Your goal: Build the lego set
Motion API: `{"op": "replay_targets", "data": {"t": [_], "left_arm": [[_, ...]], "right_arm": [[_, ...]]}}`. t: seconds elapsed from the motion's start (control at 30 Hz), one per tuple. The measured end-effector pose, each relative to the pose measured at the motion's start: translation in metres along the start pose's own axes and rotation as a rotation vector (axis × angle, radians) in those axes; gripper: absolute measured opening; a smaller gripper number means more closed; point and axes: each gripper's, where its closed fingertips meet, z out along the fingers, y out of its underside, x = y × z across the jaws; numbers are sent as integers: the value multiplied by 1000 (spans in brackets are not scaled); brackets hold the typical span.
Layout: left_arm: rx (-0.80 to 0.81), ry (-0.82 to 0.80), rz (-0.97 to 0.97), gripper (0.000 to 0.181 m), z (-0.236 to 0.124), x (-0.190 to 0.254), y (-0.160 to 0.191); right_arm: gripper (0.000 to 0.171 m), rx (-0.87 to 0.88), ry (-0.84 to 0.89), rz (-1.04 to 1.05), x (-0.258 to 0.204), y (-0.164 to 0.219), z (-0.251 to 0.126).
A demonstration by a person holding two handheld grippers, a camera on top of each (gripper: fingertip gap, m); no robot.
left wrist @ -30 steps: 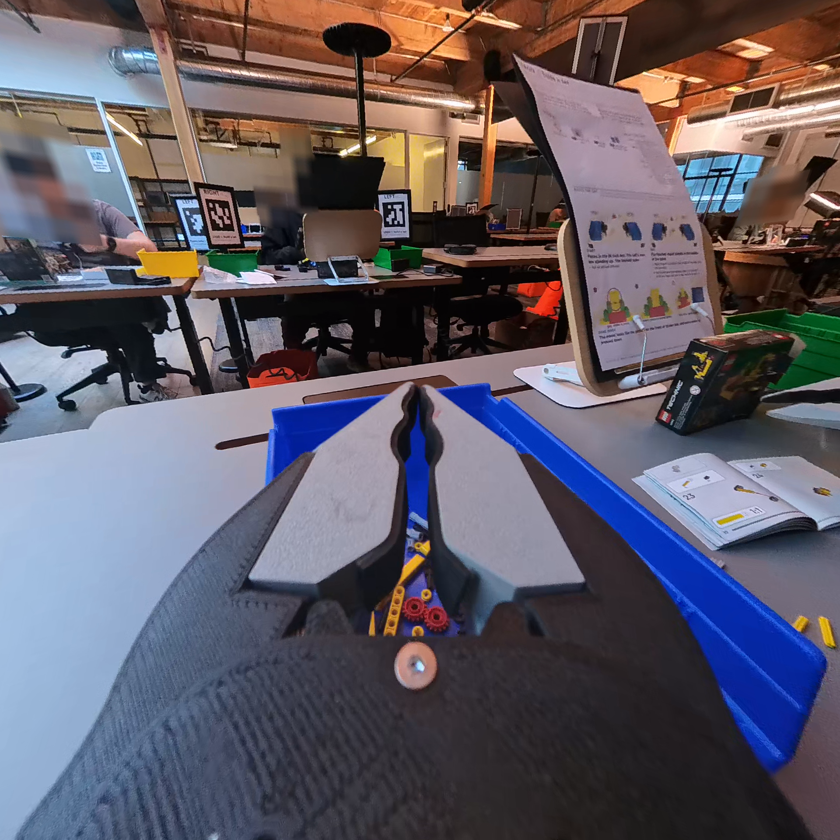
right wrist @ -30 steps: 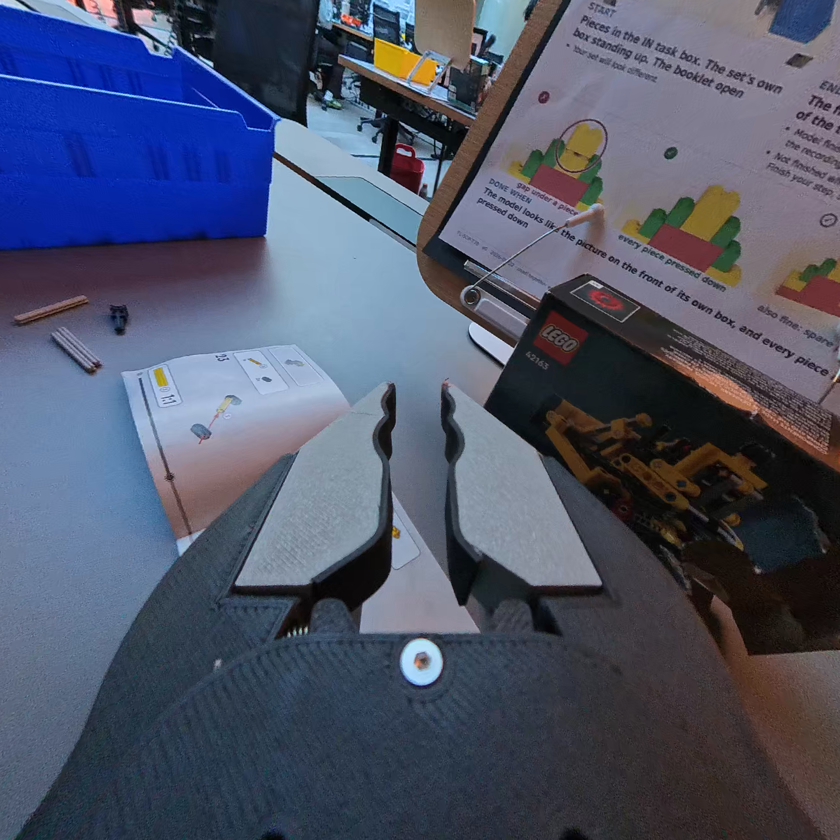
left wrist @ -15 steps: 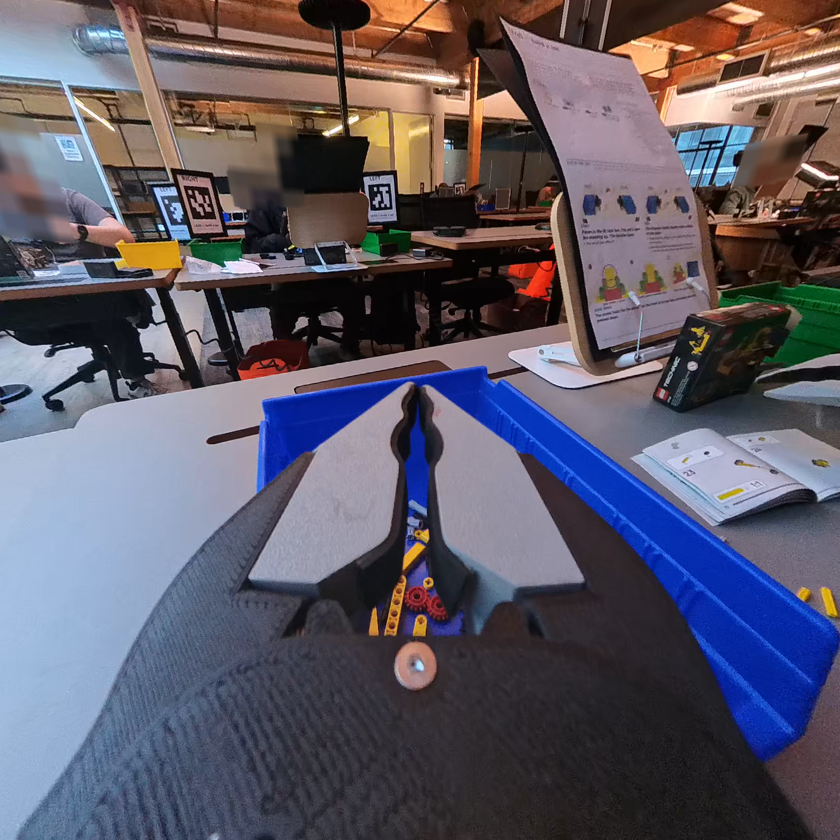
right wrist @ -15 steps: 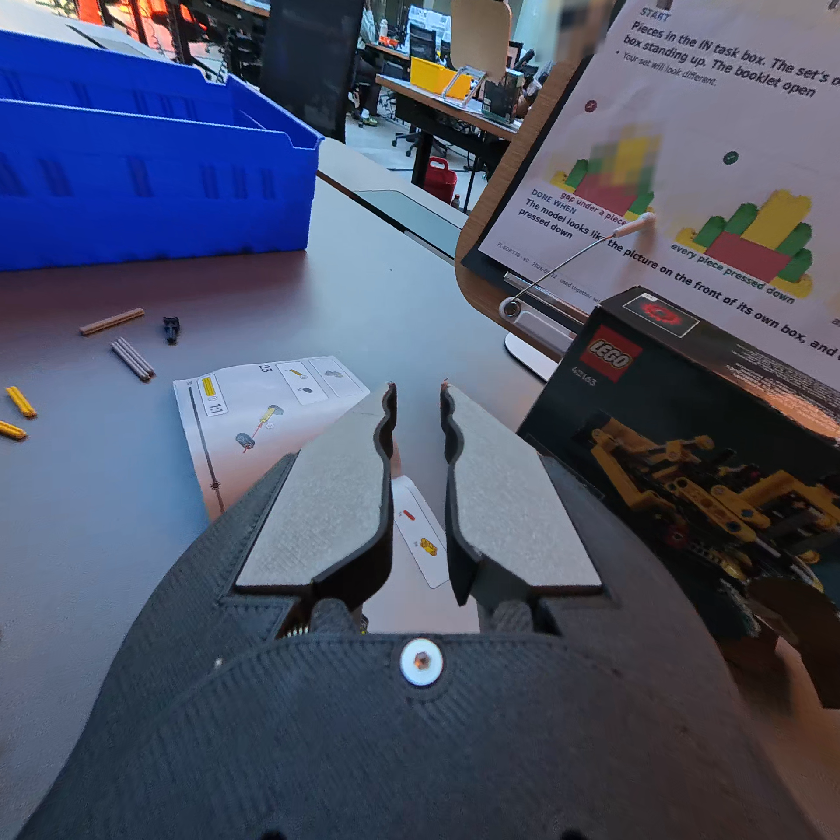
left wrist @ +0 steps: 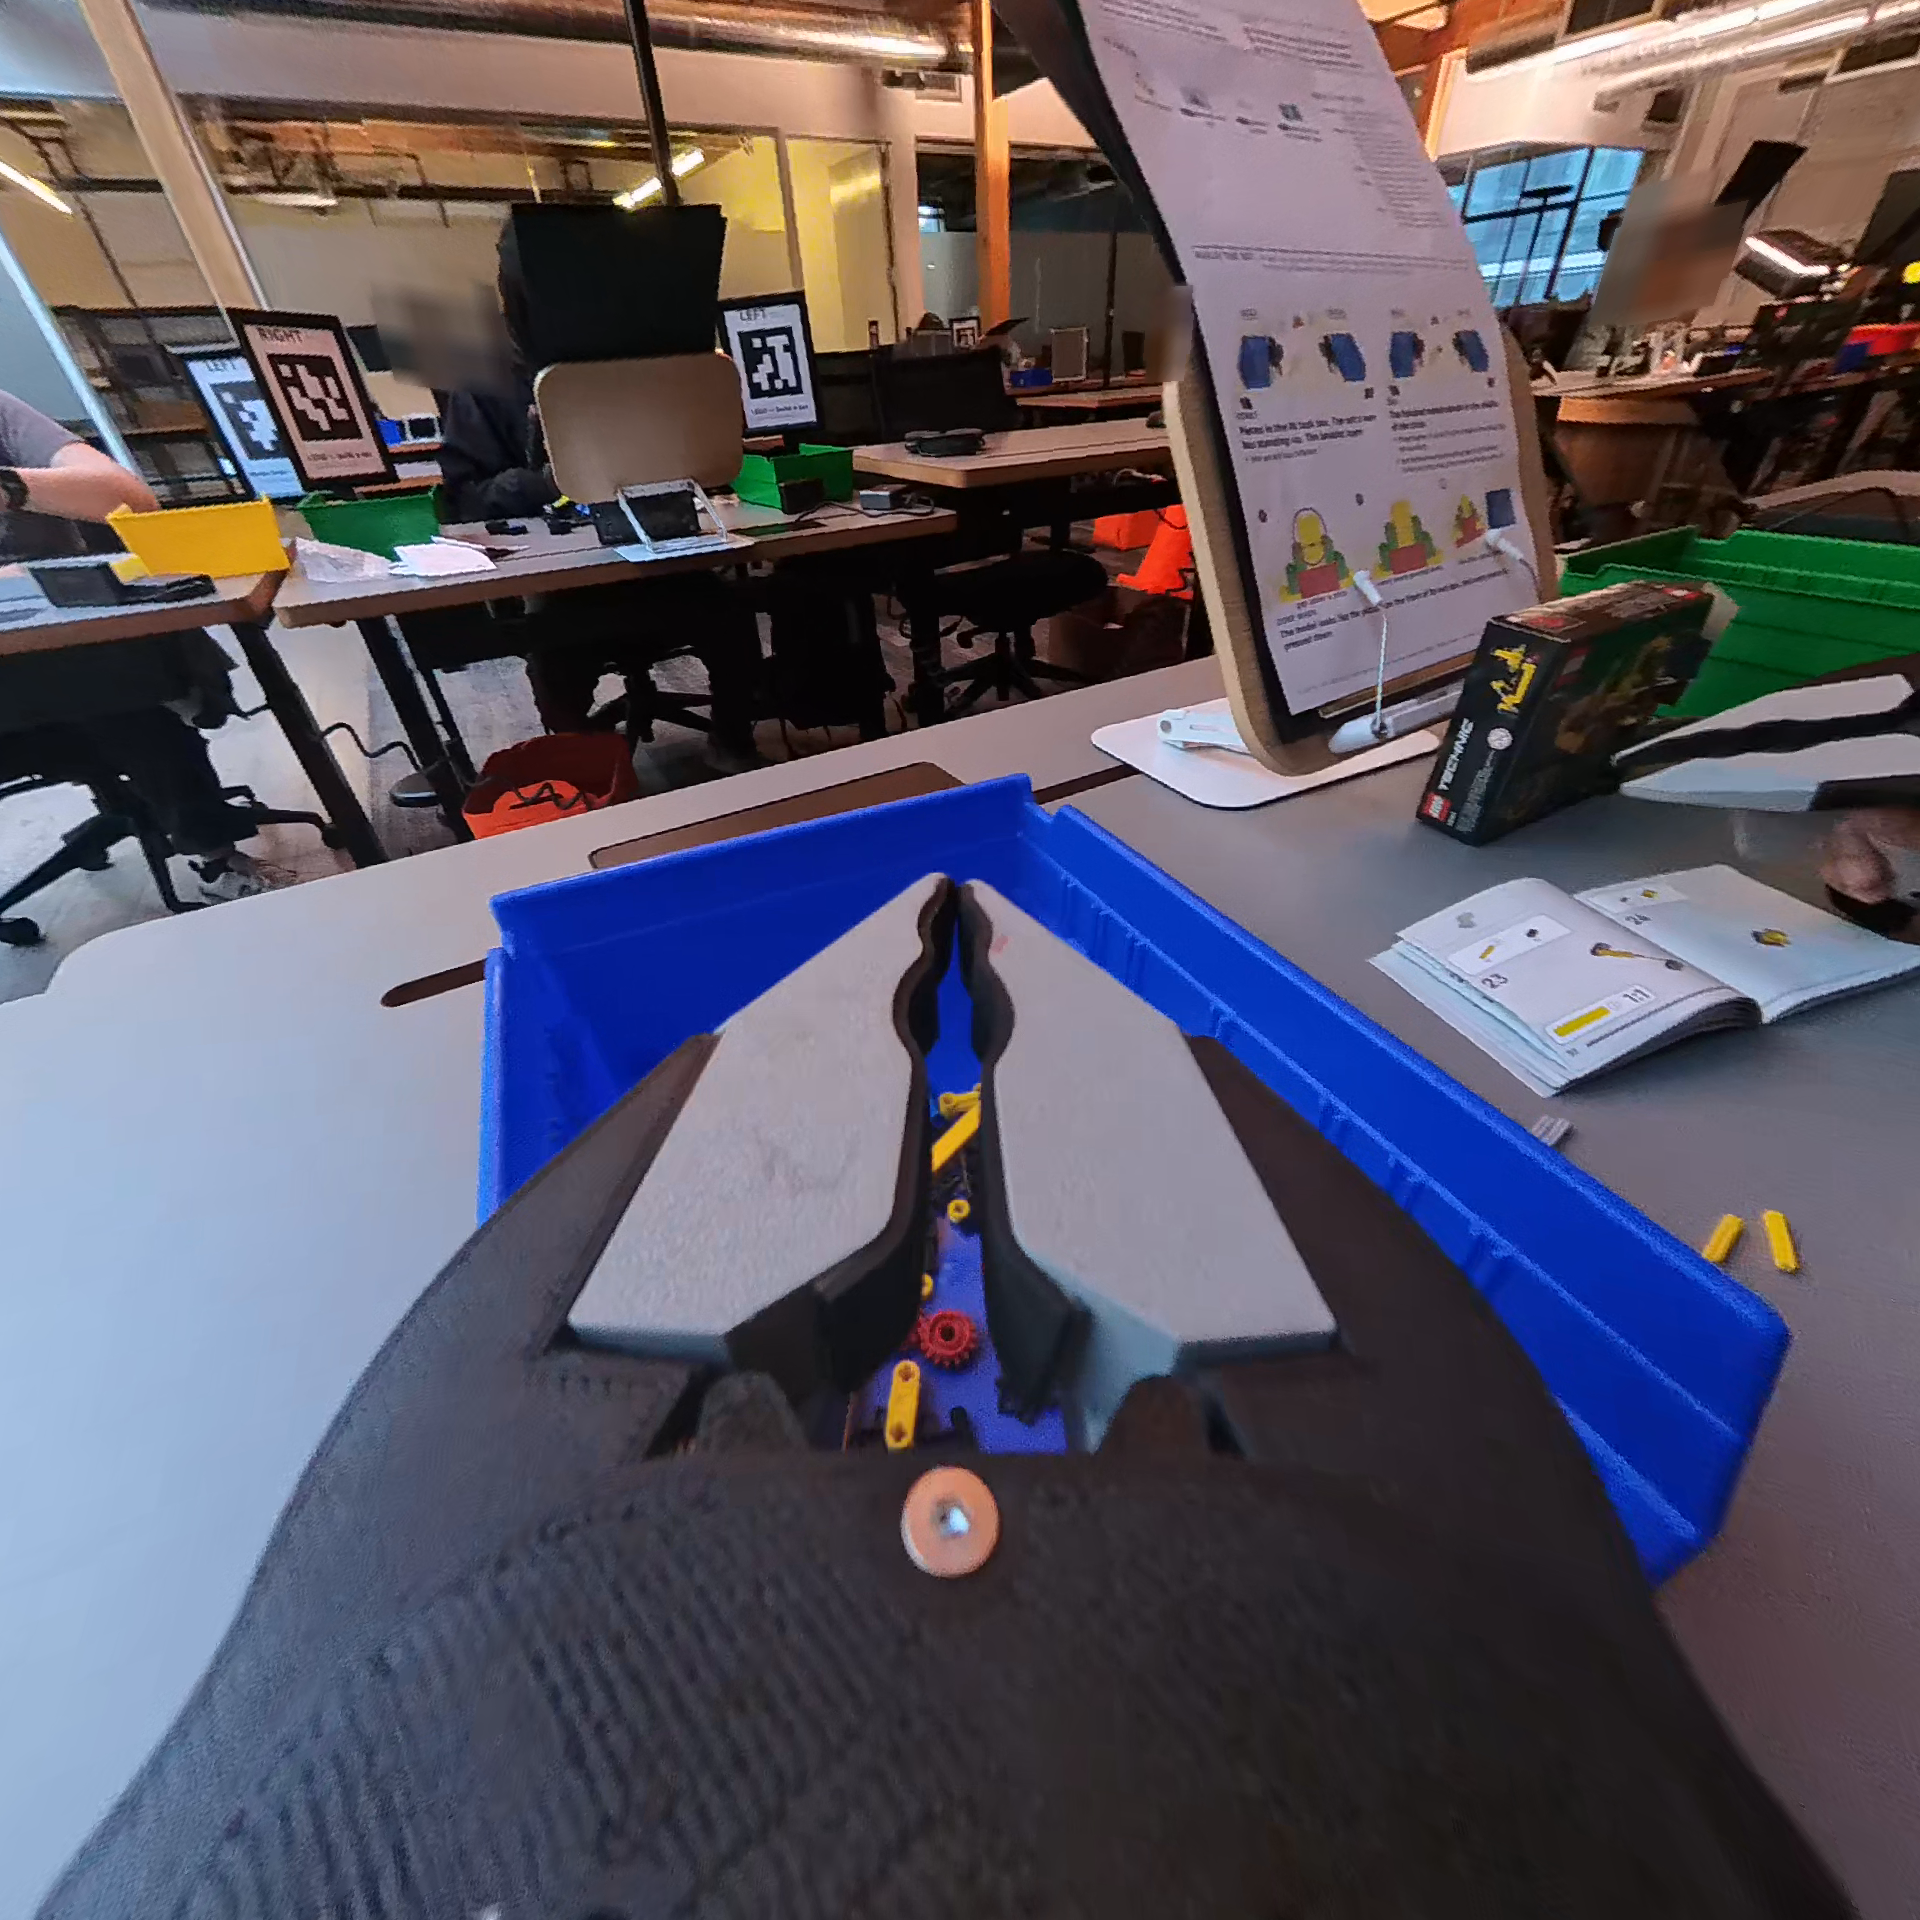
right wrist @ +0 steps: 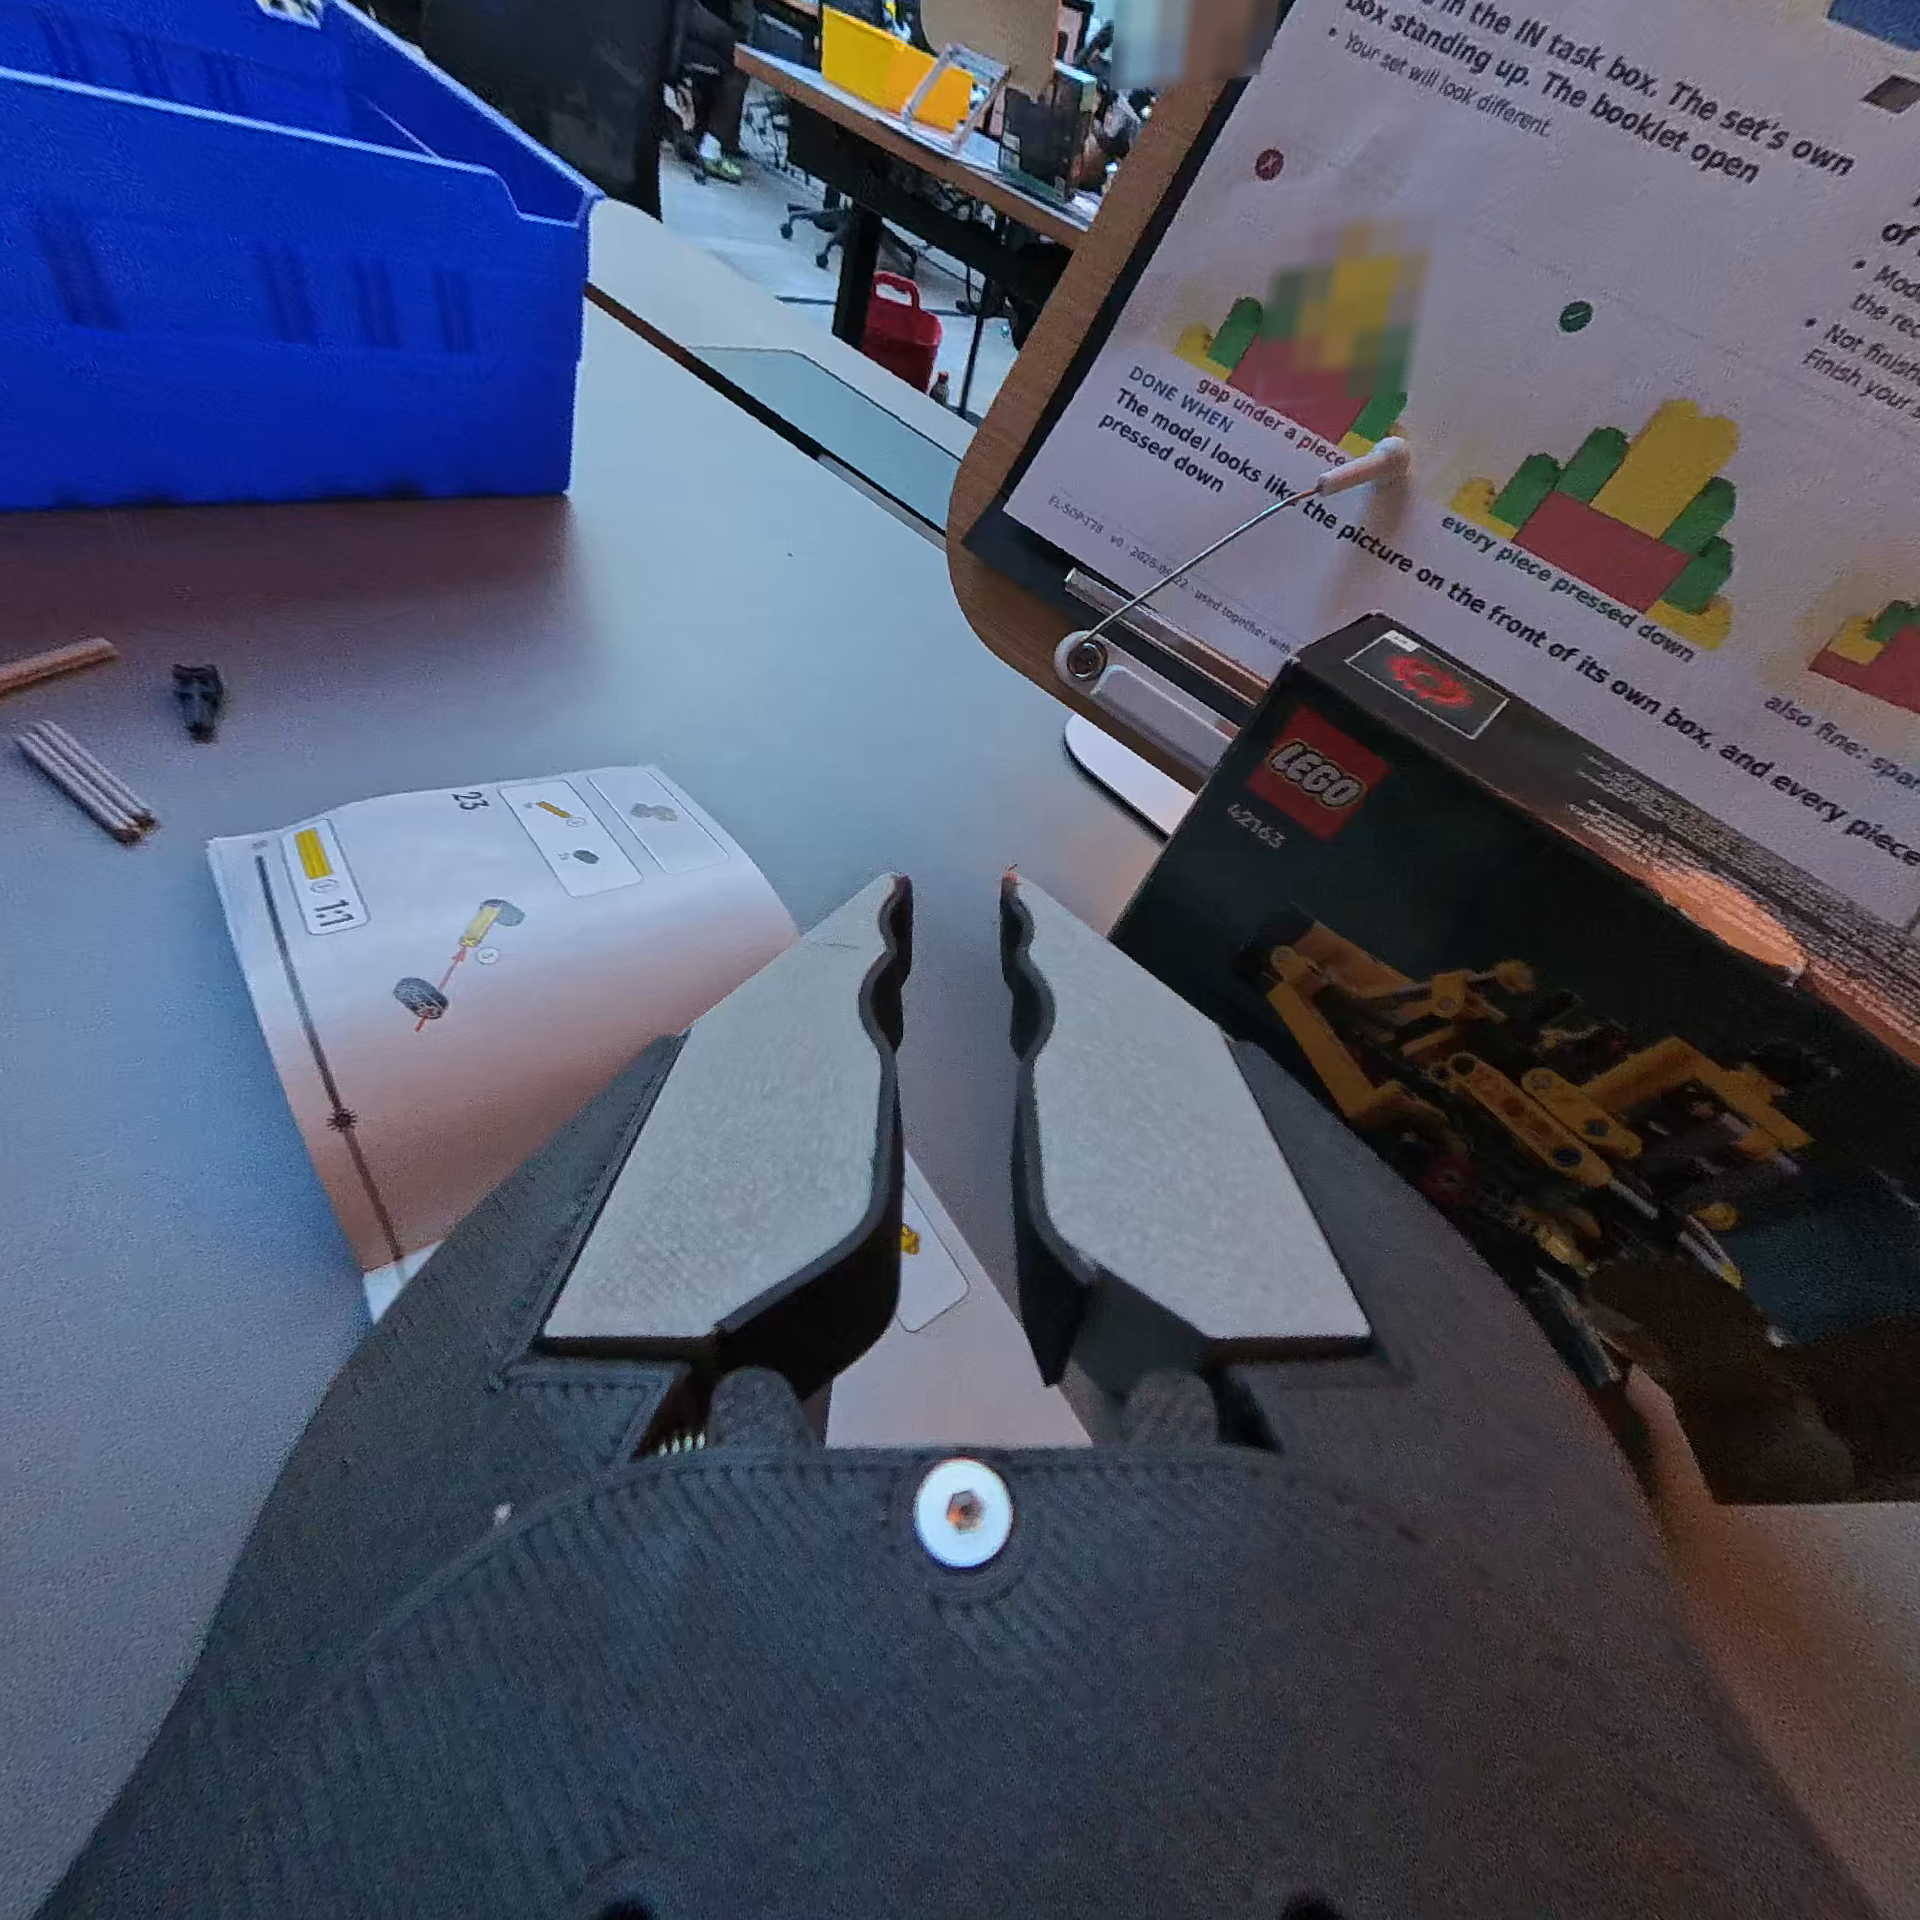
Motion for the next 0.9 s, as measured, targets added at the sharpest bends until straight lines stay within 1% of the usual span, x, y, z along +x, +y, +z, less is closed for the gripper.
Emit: {"op": "replay_targets", "data": {"t": [0.17, 0.3, 0.43, 0.6, 0.77, 0.9], "left_arm": [[-15, 30, 10, 0, 2, 10, 1], [5, 25, 8, 0, -1, 9, -3], [-11, 13, -21, 0, 1, 3, 2], [-10, 23, -38, 0, 5, 7, 7], [1, 11, -16, 0, 3, 10, 4], [27, 13, -26, 0, -1, 10, -1]], "right_arm": [[13, -26, 47, -58, 3, 2, 4], [12, -37, 54, -67, 4, 3, 5], [11, -19, 14, -38, -1, 1, 4], [11, 3, -53, -16, -12, -3, -1], [10, 17, -101, -32, -24, -7, -2], [11, -15, -100, -52, -25, 0, 1]]}}
